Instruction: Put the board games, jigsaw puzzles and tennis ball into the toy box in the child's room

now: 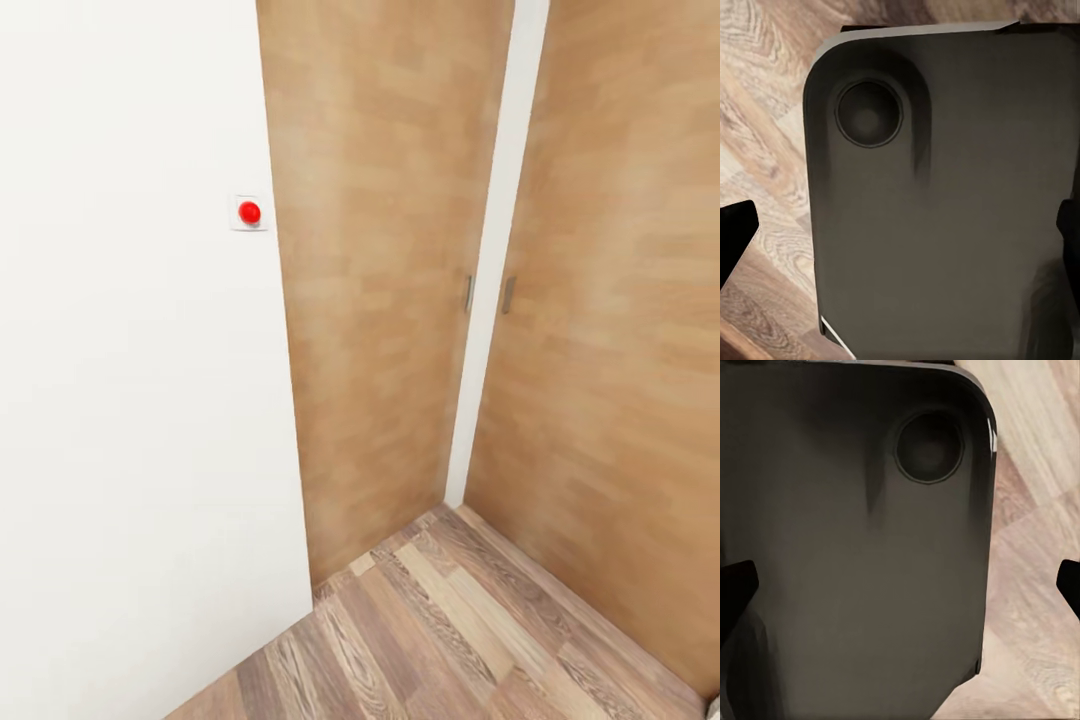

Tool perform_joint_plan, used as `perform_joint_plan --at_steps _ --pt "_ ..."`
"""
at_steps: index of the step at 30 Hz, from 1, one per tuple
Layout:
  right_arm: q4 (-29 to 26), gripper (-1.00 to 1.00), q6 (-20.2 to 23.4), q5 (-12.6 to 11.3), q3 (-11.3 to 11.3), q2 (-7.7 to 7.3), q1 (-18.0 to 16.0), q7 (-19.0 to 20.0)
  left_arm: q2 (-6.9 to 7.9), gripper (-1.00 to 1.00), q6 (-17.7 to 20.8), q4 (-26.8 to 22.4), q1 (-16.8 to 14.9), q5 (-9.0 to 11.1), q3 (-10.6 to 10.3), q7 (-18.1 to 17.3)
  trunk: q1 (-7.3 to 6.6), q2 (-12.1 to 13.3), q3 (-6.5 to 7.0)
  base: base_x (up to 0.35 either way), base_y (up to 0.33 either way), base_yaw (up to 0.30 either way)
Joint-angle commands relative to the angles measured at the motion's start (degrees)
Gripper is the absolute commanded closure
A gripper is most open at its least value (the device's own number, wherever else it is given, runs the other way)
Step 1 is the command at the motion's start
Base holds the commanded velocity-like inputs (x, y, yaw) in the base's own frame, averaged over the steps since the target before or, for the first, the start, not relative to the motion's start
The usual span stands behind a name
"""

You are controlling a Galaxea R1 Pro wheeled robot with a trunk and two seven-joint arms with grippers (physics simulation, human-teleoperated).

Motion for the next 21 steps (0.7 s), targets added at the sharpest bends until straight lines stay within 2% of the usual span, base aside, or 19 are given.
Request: perform_joint_plan --at_steps 1,21 --pt "0.0 -1.00 -0.3 -0.1 0.0 0.01 0.0 0.0 0.05 -1.00 -0.2 0.0 0.0 0.0 -0.1 0.0 0.00 0.0 -0.04 -0.003 0.000 -0.275" --pt "0.0 -1.00 -0.4 -0.1 -0.1 0.07 0.0 0.0 0.22 -1.00 -0.2 0.0 0.0 0.0 0.1 0.1 0.00 0.0 -0.04 0.000 0.000 -0.275"
